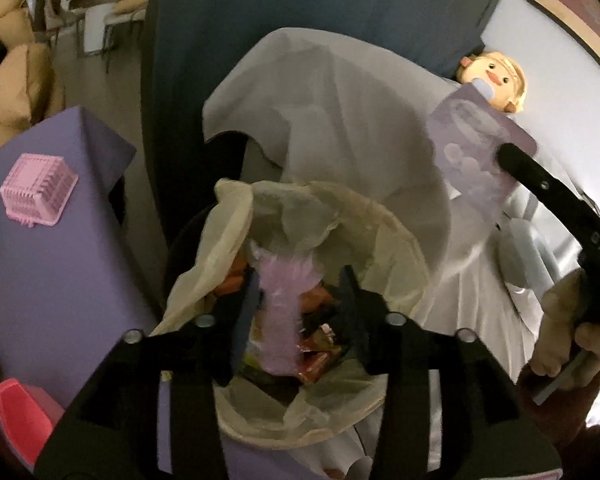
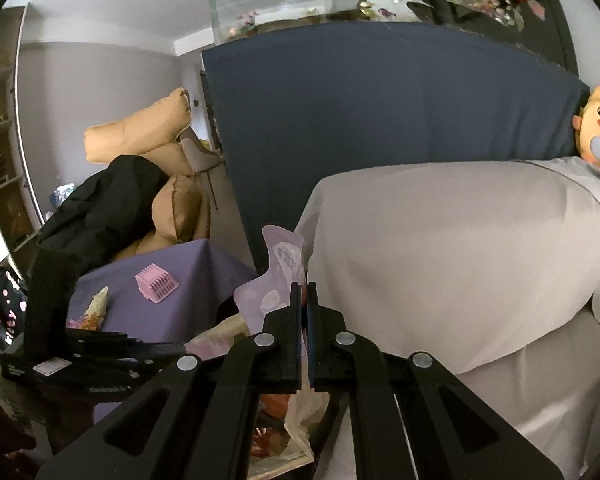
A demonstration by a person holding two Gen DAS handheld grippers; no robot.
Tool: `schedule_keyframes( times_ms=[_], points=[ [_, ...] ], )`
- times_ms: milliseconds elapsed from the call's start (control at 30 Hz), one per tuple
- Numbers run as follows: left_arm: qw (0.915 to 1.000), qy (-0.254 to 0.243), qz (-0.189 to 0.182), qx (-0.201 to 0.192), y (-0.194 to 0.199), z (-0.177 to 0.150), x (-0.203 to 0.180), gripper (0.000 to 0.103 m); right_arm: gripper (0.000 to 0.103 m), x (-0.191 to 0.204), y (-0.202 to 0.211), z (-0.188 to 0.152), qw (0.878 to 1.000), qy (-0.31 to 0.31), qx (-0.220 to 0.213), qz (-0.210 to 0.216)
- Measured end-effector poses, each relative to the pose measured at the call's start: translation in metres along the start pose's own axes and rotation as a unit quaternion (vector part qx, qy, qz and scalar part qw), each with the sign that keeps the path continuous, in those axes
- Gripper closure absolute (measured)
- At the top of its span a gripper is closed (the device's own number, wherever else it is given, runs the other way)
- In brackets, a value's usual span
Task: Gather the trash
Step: 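Carry the pink wrapper and clear cup into the trash bag and release both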
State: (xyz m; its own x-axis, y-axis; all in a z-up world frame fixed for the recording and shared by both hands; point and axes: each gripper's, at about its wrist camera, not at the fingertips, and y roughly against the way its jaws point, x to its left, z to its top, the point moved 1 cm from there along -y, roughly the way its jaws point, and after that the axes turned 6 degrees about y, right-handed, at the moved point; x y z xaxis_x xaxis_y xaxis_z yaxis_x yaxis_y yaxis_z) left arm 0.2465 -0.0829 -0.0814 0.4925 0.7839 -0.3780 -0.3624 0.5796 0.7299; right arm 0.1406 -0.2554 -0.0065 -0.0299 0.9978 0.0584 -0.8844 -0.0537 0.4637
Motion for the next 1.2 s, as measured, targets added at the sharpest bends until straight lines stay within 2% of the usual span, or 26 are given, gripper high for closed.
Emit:
schedule_keyframes(
  times_ms=[100,233,433,567,767,967,1033,1100,1200],
  points=[
    [0.9999,0.01,0.008,-0.005,0.011,-0.002,0.006,0.055,0.099,0.004,0.0,-0.001,1.0,0.0,0.002,0.008],
    [0.9992,0.017,0.025,-0.028,0.04,-0.009,0.017,0.054,0.099,0.015,-0.006,-0.003,1.0,0.005,0.01,0.024],
    [0.9953,0.035,0.063,-0.064,0.091,-0.029,0.041,0.053,0.099,0.037,-0.032,-0.023,0.997,0.014,0.059,0.043],
    [0.9897,0.041,0.097,-0.098,0.124,-0.046,0.064,0.049,0.099,0.051,-0.054,-0.041,0.994,0.017,0.098,0.053],
    [0.9823,0.079,0.131,-0.108,0.151,-0.072,0.112,0.049,0.099,0.07,-0.077,-0.058,0.988,0.032,0.141,0.06],
    [0.9733,0.12,0.15,-0.127,0.176,-0.095,0.156,0.046,0.097,0.082,-0.098,-0.069,0.981,0.039,0.182,0.058],
    [0.9702,0.132,0.155,-0.132,0.182,-0.099,0.168,0.045,0.089,0.084,-0.097,-0.068,0.981,0.045,0.183,0.05],
    [0.9664,0.146,0.162,-0.137,0.188,-0.104,0.181,0.045,0.063,0.087,-0.095,-0.065,0.981,0.047,0.179,0.051],
    [0.9605,0.166,0.174,-0.14,0.194,-0.112,0.198,0.045,0.062,0.093,-0.091,-0.056,0.983,0.05,0.168,0.054]
  ],
)
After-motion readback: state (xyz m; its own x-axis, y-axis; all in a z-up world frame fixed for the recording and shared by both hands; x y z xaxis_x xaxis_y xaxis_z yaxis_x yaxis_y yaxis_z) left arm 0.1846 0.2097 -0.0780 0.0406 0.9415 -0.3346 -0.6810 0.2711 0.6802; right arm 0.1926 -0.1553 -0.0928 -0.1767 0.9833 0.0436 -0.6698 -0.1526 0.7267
